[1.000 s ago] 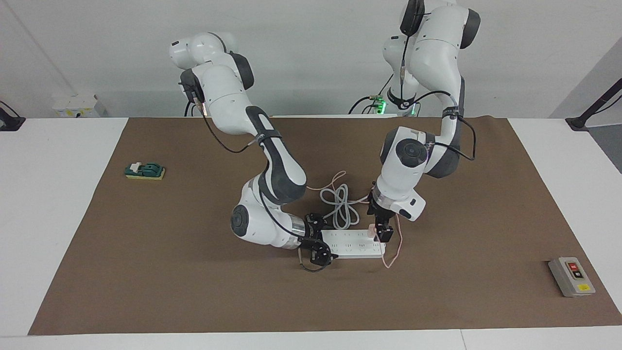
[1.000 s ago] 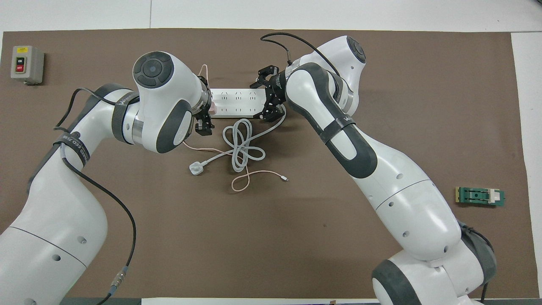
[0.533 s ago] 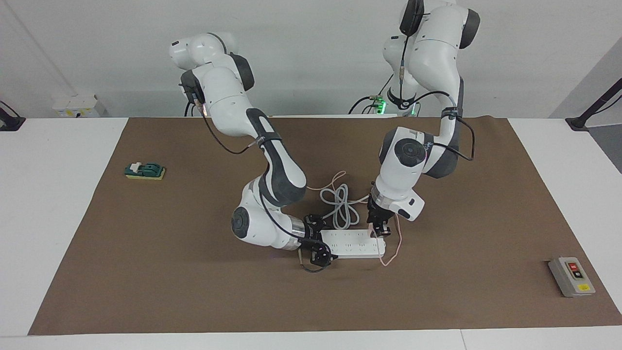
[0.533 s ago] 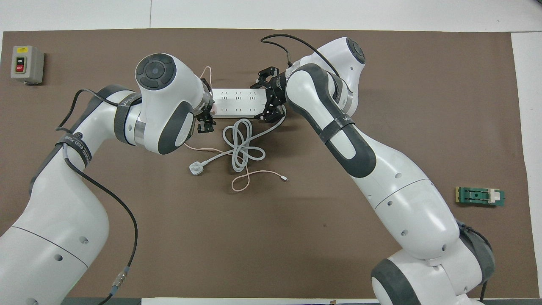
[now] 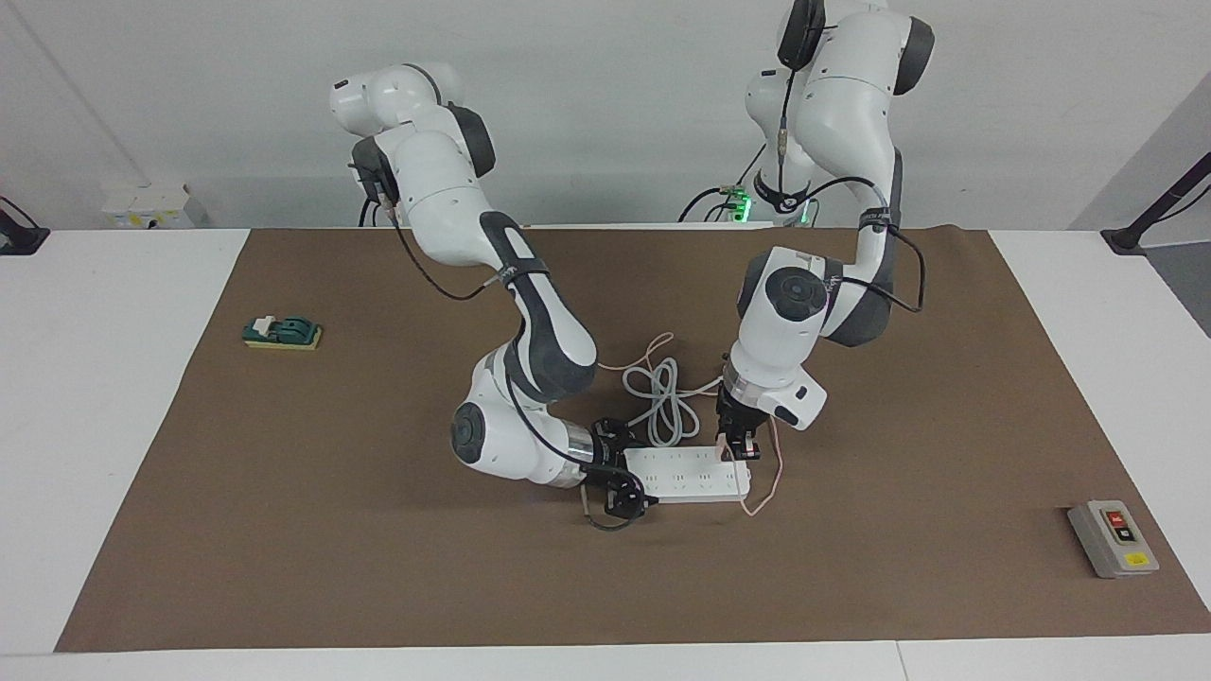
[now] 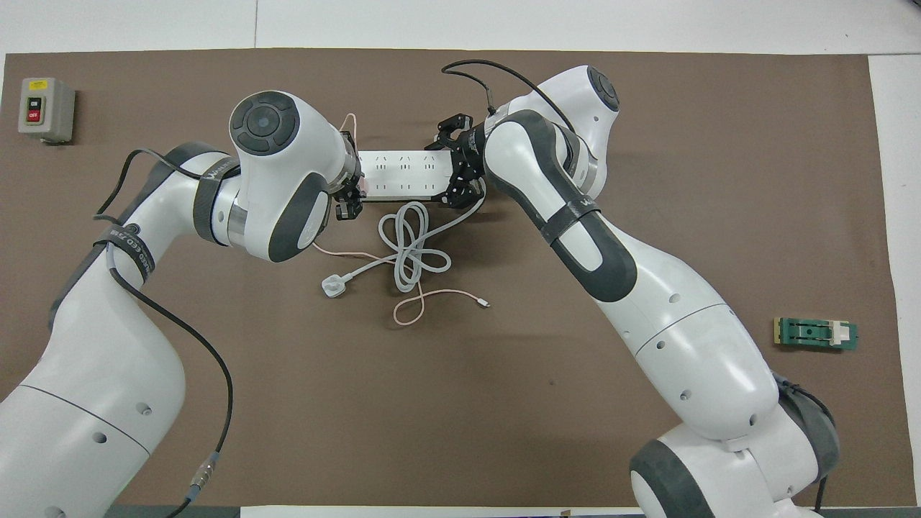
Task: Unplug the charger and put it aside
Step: 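Pull the pink charger out of the strip with the left gripper, then lower the charger onto the table and open the left gripper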
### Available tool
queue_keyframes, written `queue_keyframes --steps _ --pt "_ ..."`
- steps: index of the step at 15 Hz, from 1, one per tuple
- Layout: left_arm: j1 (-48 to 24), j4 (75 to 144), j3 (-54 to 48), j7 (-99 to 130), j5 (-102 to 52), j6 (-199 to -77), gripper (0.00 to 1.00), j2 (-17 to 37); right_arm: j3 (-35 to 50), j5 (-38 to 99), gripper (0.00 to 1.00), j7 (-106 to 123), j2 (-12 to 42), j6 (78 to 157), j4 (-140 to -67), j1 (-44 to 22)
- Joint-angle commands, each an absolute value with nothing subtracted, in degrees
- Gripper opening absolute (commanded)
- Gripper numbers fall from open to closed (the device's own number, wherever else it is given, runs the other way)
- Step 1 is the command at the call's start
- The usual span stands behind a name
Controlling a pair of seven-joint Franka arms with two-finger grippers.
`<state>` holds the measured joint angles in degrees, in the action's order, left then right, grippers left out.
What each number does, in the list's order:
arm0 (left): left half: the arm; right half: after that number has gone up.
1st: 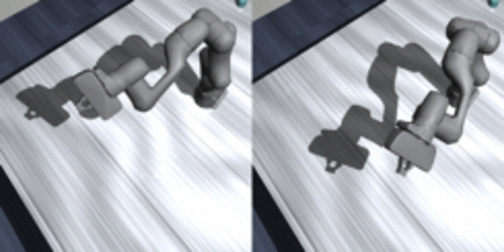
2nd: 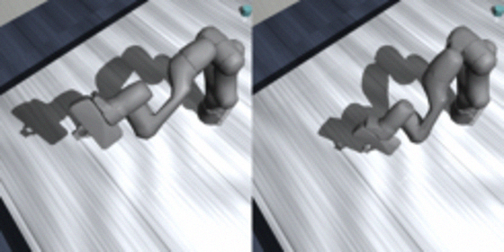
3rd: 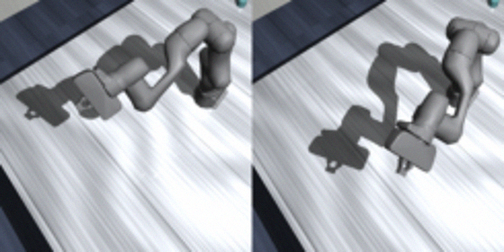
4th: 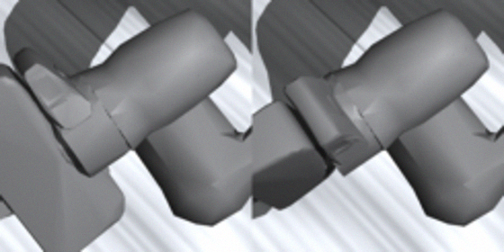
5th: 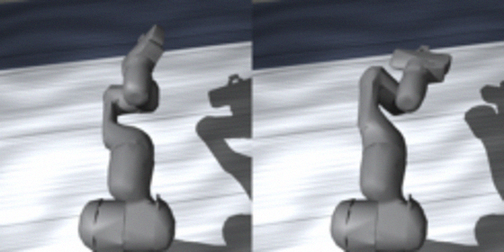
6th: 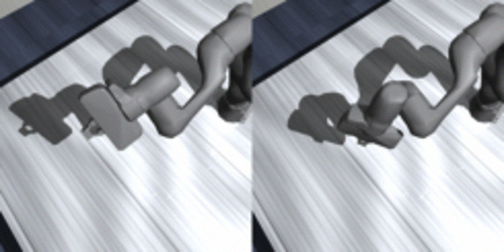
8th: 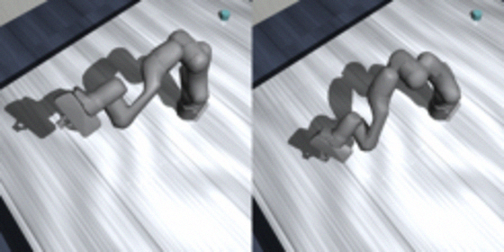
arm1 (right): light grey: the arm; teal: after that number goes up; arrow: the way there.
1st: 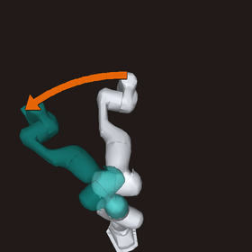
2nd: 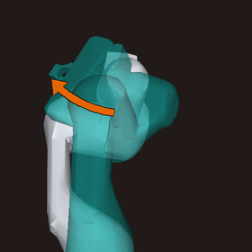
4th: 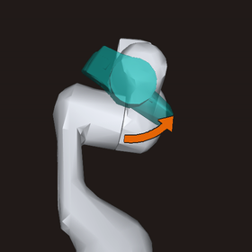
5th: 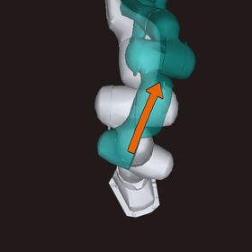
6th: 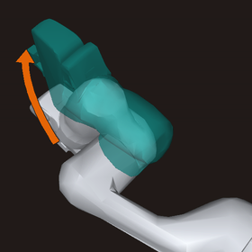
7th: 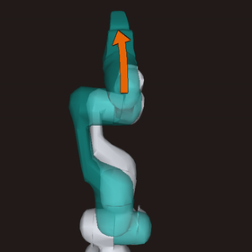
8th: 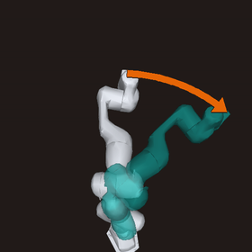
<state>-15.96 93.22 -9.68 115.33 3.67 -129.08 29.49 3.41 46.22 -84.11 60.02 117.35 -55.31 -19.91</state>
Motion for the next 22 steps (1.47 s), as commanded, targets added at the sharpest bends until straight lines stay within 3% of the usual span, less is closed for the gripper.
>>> queue_keyframes --steps 1,10,15,16,17,22 --pt "-16.52 92.73 -9.14 116.37 4.66 -126.84 0.00 29.27 3.96 47.37 0.63 -81.65 60.73 120.32 -55.99 -20.21" --pt "-13.63 79.82 -9.14 115.05 7.91 -112.69 0.00 29.36 4.04 47.37 0.63 -81.65 60.73 120.24 -55.99 -20.21" --pt "-5.38 79.89 -9.58 96.64 3.44 -102.42 0.00 21.37 3.96 47.37 0.64 -81.83 60.64 119.80 -55.90 -20.21" --pt "-3.27 79.98 -9.58 91.55 3.08 -99.70 0.00 19.88 3.96 47.29 0.77 -82.17 60.56 119.36 -55.90 -20.21" --pt "-1.25 80.07 -9.58 85.75 2.90 -96.97 0.00 18.65 3.96 47.20 1.00 -82.70 60.30 119.27 -55.90 -20.13" --pt "9.74 86.72 -9.23 53.39 2.29 -91.32 0.00 11.88 3.25 46.58 1.00 -84.20 53.98 116.29 -57.82 -18.29"
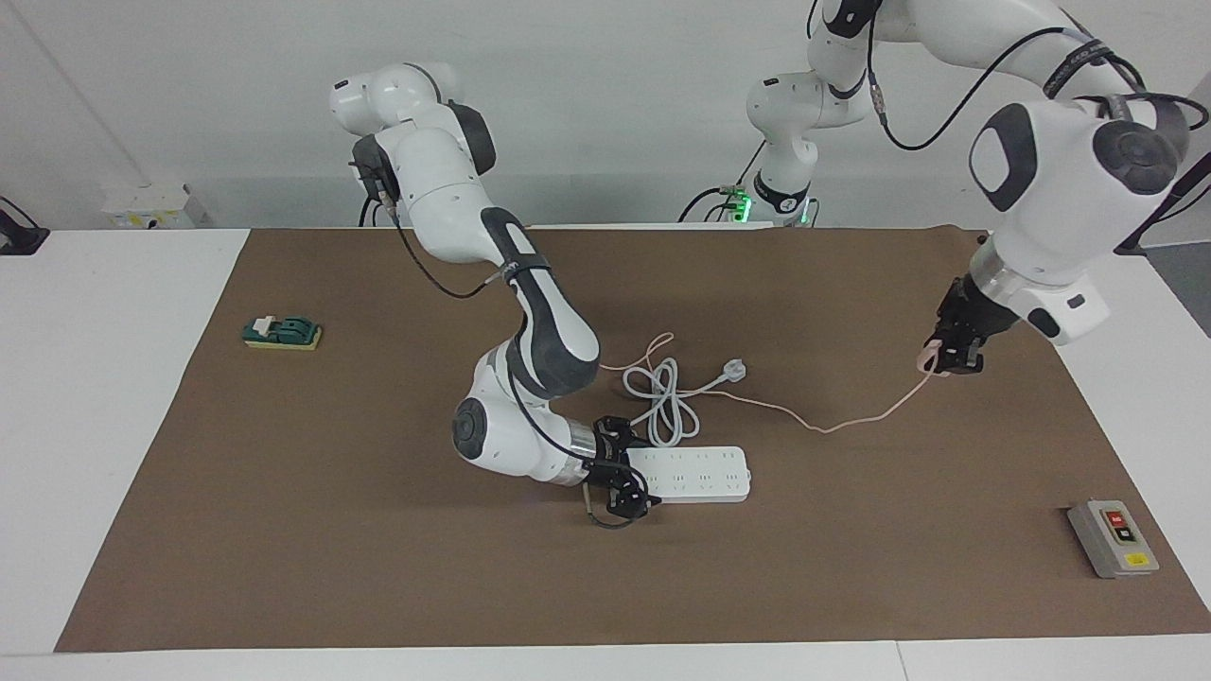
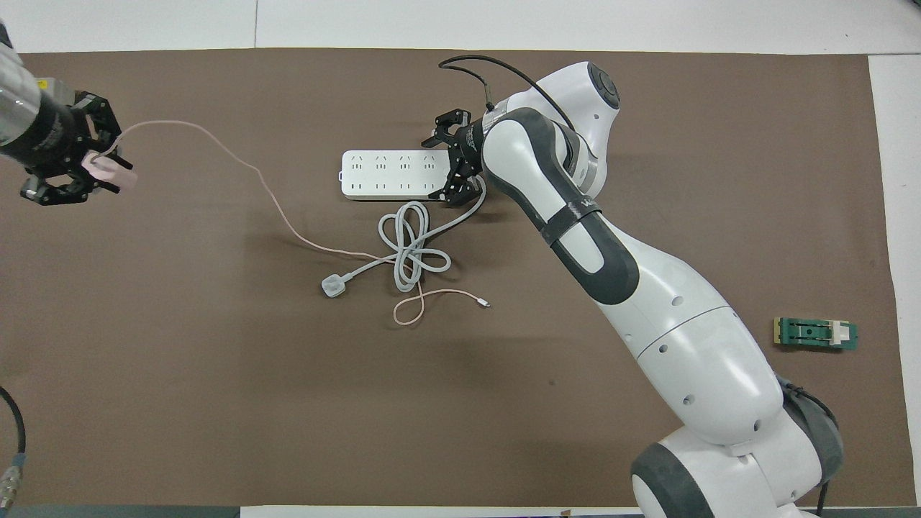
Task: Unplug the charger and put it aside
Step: 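Lower the charger onto the table and open the left gripper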
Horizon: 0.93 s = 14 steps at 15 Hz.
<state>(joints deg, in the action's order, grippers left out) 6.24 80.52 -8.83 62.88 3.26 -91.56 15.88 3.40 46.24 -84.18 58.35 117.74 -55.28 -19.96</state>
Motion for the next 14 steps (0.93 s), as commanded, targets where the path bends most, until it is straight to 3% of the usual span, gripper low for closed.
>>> queue_keyframes --steps 1,4,7,8,9,10,11,14 --pt "11.06 89.18 -9.23 48.13 2.29 -91.58 0.00 10.65 3.16 46.32 1.00 -84.20 51.79 115.76 -59.57 -17.41" --pt "13.88 96.83 -9.14 37.98 2.29 -96.92 0.00 7.48 2.02 41.94 1.00 -83.41 43.45 113.48 -65.73 -15.30" --pt "14.68 109.56 -9.23 36.04 2.29 -110.88 0.00 2.65 2.02 36.49 1.00 -81.66 38.78 105.15 -65.66 -11.35" --pt "14.50 110.82 -9.32 36.12 2.29 -112.05 0.00 2.20 2.02 35.08 1.00 -79.04 37.28 102.42 -65.74 -10.29" --pt "14.50 110.83 -9.40 35.77 2.29 -111.89 0.27 2.20 1.93 32.81 1.00 -75.19 35.44 99.43 -65.83 -9.24" --pt "14.50 110.83 -9.40 35.60 2.29 -111.97 0.93 2.20 1.93 28.26 1.00 -69.23 32.90 95.84 -66.00 -8.01" --pt "14.50 110.66 -9.40 35.60 2.29 -111.97 1.00 2.20 1.93 24.91 1.00 -64.12 31.31 93.28 -66.01 -7.04" --pt "14.41 108.56 -9.58 35.24 2.37 -111.80 1.00 2.90 1.93 17.51 1.00 -46.20 26.82 87.47 -66.36 -4.49"
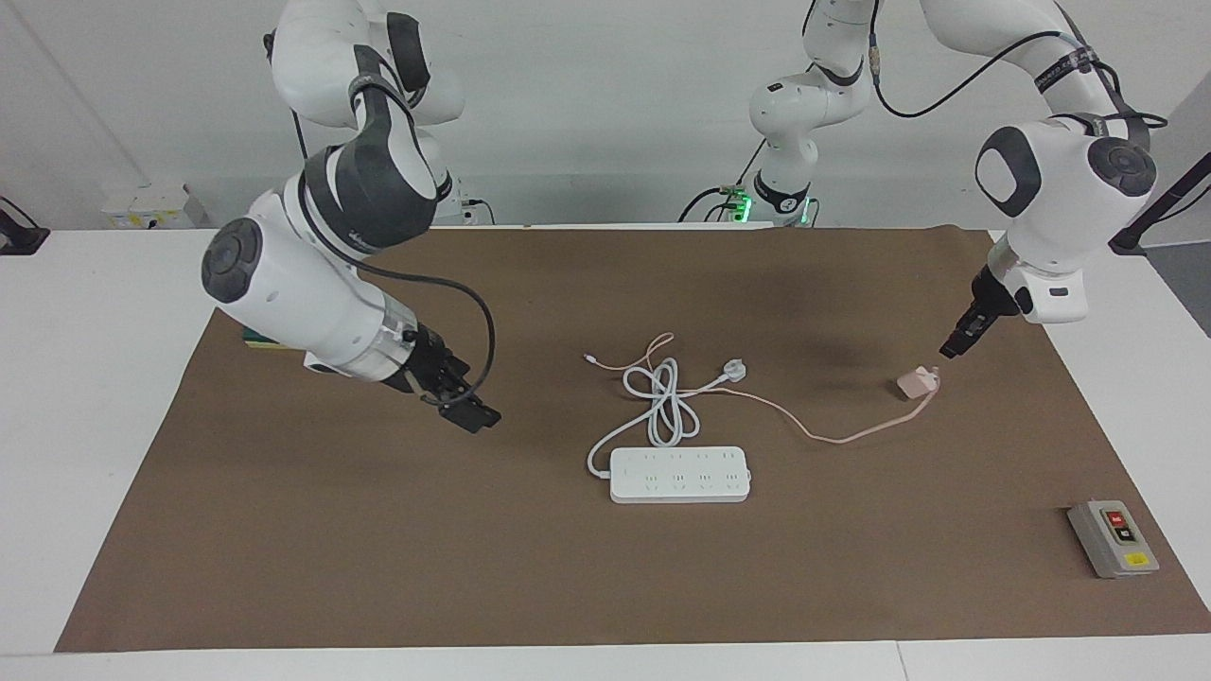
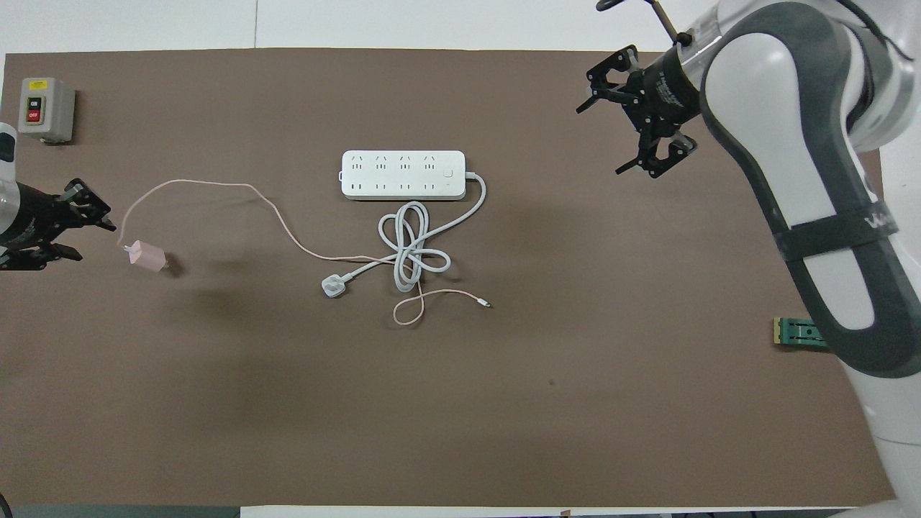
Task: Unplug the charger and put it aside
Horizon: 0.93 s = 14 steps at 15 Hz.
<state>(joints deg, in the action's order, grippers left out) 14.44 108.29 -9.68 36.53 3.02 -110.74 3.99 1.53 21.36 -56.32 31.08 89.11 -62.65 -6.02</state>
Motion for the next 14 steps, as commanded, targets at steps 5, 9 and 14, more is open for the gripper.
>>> queue_keyframes --steps 5,9,14 --pt "11.87 99.95 -9.76 27.88 2.90 -104.61 1.00 5.01 1.93 8.54 1.00 -20.27 22.42 83.67 -66.36 -0.62" --pt "10.72 94.49 -9.67 14.19 3.34 -94.59 1.00 5.01 1.93 2.38 1.00 1.28 18.82 82.88 -66.44 2.02" --pt "9.94 91.14 -9.75 2.90 3.34 -85.70 1.00 3.96 1.85 -0.69 1.00 5.27 8.20 80.60 -75.21 3.52"
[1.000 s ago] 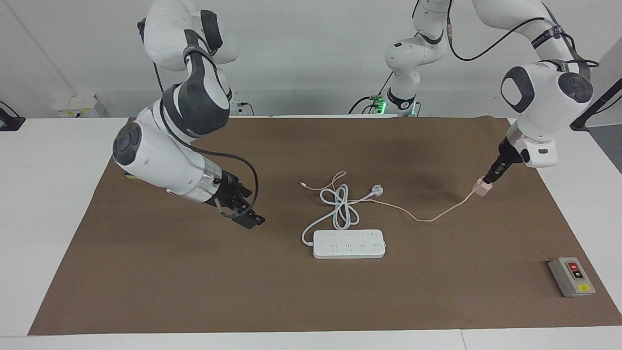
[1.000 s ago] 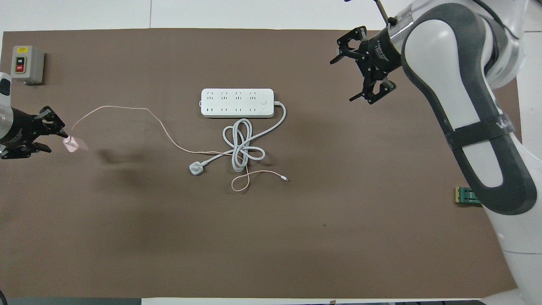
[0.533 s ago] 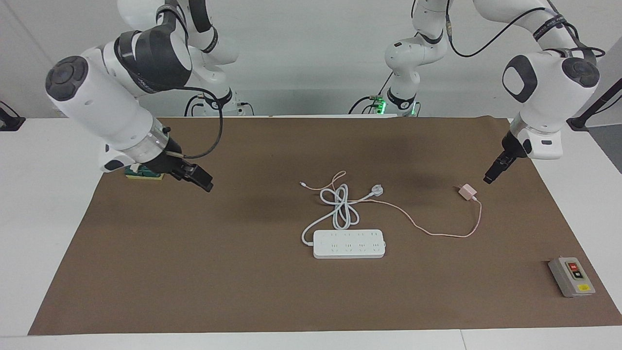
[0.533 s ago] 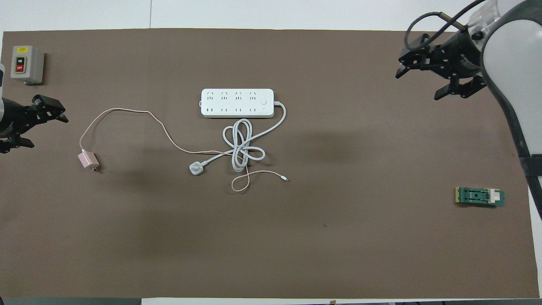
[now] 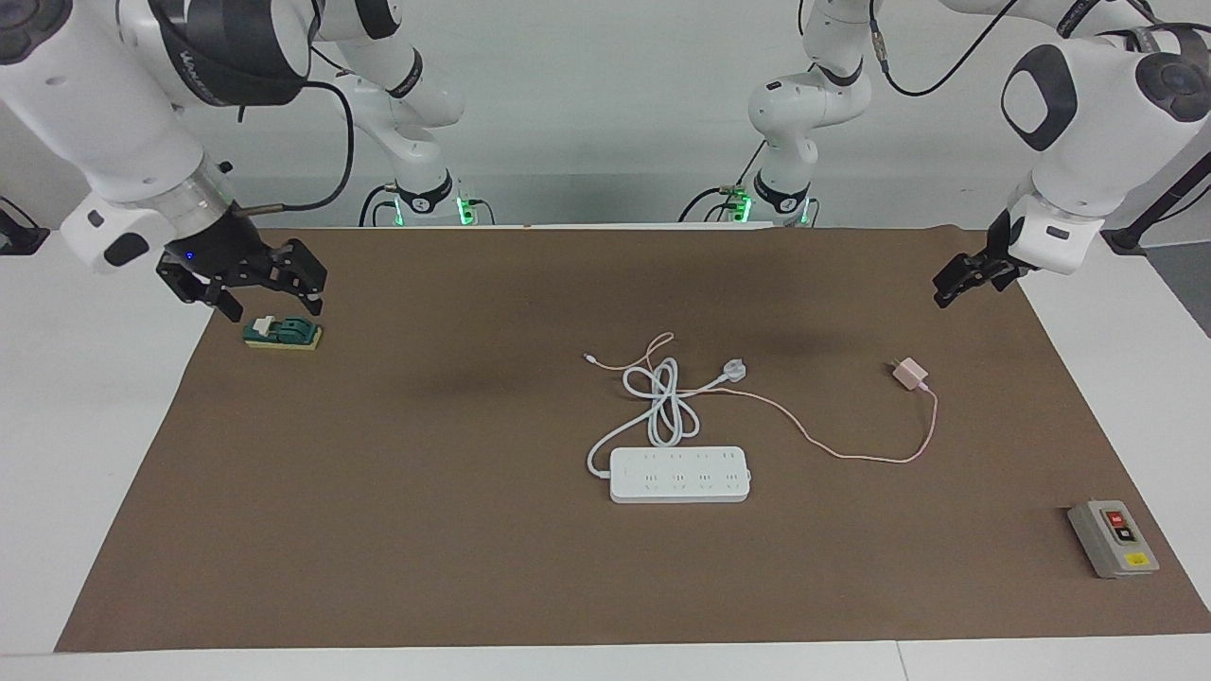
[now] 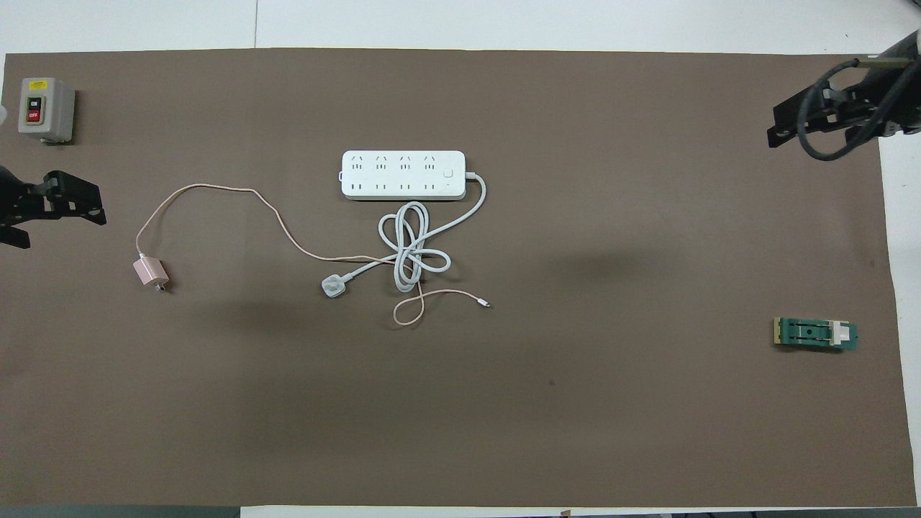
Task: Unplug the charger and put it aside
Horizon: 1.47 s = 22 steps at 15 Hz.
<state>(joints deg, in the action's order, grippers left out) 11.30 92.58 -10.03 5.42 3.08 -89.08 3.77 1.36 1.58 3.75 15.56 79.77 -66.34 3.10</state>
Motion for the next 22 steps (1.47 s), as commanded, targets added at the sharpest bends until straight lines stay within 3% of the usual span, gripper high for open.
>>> queue_keyframes --steps 1,7,22 --pt "8.10 91.14 -9.32 2.81 3.34 -85.61 1.00 3.17 1.93 -0.88 1.00 5.27 5.82 80.86 -78.11 3.69" --pt "4.67 93.08 -7.48 -1.23 2.90 -83.06 1.00 -2.28 1.93 -2.20 1.00 4.92 -0.87 89.72 -90.78 3.96" --pt "2.81 93.87 -7.03 -2.02 1.93 -89.56 1.00 -1.23 2.11 -1.94 1.00 2.64 -1.05 91.32 -91.32 3.60"
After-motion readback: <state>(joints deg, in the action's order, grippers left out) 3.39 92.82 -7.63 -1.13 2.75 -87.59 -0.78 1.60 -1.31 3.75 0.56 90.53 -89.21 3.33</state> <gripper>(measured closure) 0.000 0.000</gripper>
